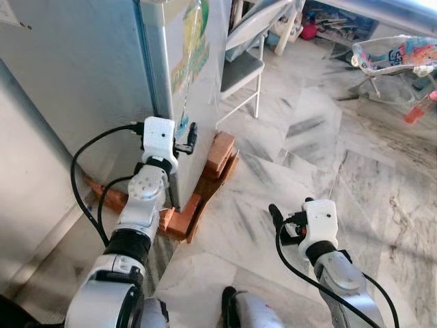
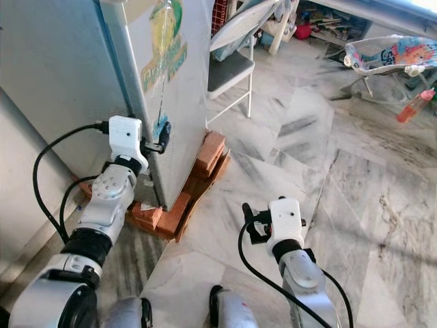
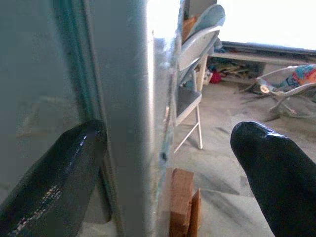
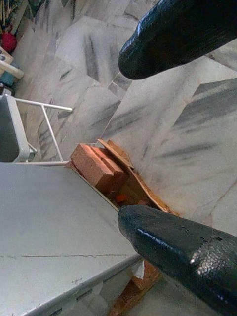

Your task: Restocking fridge

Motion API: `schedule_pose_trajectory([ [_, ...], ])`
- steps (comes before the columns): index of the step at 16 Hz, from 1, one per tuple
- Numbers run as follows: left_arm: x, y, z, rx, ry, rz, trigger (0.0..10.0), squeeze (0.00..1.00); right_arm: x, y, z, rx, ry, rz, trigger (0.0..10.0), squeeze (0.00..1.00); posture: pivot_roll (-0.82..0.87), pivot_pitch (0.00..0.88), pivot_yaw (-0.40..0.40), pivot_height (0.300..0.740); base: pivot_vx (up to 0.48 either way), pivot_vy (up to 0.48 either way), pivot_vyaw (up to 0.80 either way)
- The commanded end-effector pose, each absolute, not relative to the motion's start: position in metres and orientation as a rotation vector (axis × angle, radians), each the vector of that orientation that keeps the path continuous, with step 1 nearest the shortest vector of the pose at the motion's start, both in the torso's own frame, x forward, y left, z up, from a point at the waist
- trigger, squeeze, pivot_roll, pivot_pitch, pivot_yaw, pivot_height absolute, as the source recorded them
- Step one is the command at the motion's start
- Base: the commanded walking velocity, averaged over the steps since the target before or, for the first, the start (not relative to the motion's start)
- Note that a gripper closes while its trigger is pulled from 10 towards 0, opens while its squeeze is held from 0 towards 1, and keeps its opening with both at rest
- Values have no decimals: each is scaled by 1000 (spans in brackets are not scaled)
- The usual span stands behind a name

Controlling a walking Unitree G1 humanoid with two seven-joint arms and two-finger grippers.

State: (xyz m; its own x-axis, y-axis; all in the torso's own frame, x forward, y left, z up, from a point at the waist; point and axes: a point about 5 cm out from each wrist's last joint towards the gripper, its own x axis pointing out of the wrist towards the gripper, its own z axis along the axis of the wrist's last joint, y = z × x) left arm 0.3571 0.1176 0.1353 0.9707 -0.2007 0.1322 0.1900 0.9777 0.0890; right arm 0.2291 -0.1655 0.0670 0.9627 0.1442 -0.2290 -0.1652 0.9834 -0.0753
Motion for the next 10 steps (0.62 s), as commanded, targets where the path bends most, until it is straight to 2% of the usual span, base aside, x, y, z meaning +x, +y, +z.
schedule_pose_trajectory([
  [1,359,117,137,77,-146,-199,10000,0,227,-169,71,-105,219,143,10000,0,57,183,-84,740,0,0,0],
  [5,371,118,141,137,-117,-177,10000,0,229,-169,73,-108,210,140,10000,0,50,181,-81,740,0,0,0],
  [7,376,107,147,114,-112,-214,10000,0,229,-169,73,-110,211,139,10000,0,46,182,-81,740,0,0,0],
  [9,377,71,157,107,-129,-375,10000,0,225,-169,67,-120,257,158,10000,0,45,182,-81,740,0,0,0],
  [10,370,43,162,105,-152,-510,10000,0,224,-172,64,-120,270,158,10000,0,47,180,-81,740,0,0,0],
])
